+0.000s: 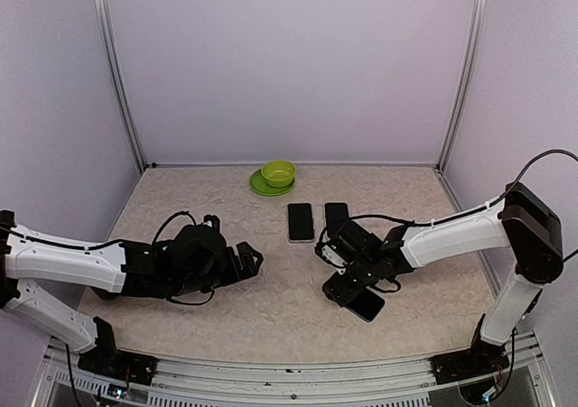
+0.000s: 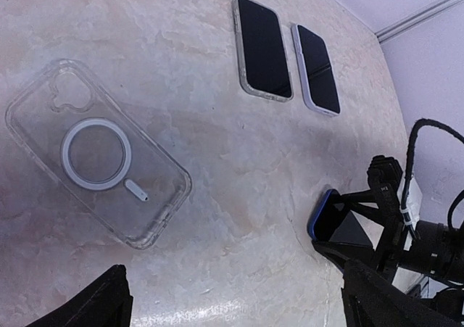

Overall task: Put the phone into the phone case
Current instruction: Pick up the phone at the center of the board, then pass from the right arm to the left

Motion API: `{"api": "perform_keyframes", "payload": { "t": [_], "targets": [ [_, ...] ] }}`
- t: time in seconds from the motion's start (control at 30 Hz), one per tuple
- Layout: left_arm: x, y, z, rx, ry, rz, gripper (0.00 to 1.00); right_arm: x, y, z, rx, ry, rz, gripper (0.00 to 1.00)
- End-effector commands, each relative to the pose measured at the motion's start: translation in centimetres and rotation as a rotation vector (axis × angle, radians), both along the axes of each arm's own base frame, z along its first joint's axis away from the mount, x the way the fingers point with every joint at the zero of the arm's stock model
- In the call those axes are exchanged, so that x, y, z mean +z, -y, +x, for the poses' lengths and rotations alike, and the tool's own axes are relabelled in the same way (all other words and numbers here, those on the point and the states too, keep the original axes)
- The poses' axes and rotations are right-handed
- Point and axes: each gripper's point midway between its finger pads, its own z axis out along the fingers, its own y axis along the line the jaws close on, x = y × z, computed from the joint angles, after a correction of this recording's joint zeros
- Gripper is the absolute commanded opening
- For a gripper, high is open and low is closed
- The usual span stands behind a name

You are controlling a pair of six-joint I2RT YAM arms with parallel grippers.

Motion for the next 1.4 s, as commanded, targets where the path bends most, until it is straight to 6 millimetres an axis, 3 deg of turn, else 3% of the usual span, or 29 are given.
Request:
{"api": "perform_keyframes", "payload": {
  "t": [0.0,0.13,0.53,1.0,1.37],
  "targets": [
    [0.0,2.0,-0.3,-0.068,-0.017,-0.023,0.97,1.5,-1.5,0.1,0.03,0.072,-0.005,0.71],
    [-0.5,3.2,-0.6,-0.117,-0.03,-0.04,0.9,2.5,-3.2,-0.6,0.07,0.128,0.011,0.72],
    [-1.9,6.3,-1.5,-0.229,-0.086,-0.085,0.53,6.1,-6.9,-2.3,0.14,0.245,0.114,0.72],
    [-3.3,9.3,-2.5,-0.344,-0.129,-0.09,0.57,8.9,-9.5,-4.6,0.23,0.314,0.195,0.72],
    [-3.2,10.9,-3.4,-0.423,-0.139,-0.141,0.49,9.5,-10.3,-5.3,0.263,0.331,0.222,0.73]
  ]
}}
